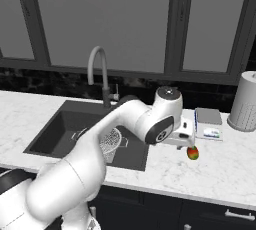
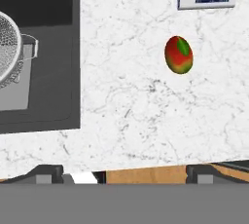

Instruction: Put the colander in the sink, put the mango in the colander, and turn on the sink faucet and pour water over the colander.

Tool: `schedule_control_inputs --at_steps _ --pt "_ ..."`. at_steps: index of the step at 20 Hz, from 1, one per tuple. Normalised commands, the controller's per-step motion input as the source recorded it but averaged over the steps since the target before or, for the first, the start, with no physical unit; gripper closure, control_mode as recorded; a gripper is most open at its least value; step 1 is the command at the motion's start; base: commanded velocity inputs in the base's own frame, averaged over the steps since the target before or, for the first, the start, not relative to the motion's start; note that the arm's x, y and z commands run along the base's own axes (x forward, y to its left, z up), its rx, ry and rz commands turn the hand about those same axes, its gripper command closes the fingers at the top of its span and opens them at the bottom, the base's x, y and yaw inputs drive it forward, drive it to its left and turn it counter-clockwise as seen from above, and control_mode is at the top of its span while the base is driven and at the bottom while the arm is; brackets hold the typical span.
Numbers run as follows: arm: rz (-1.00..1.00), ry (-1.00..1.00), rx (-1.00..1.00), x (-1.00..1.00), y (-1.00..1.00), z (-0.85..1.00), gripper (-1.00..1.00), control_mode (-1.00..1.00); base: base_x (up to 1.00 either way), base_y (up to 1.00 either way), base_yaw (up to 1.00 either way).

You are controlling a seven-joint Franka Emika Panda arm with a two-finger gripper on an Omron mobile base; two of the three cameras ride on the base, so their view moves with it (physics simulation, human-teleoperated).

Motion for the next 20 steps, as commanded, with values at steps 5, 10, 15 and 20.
schedule_control_inputs --at_steps 5,10,15,20 --pt "0.11 0.12 0.00 0.49 -0.29 -0.26 -1.00 -1.00 0.00 0.00 0.00" --pt "0.18 0.03 0.00 0.45 -0.42 -0.35 -1.00 -1.00 0.00 0.00 0.00" --pt "0.17 0.06 0.00 0.32 -0.40 -0.35 -1.00 -1.00 0.00 0.00 0.00" --pt "0.11 0.11 0.00 0.32 -0.26 -0.37 -1.00 -1.00 0.00 0.00 0.00"
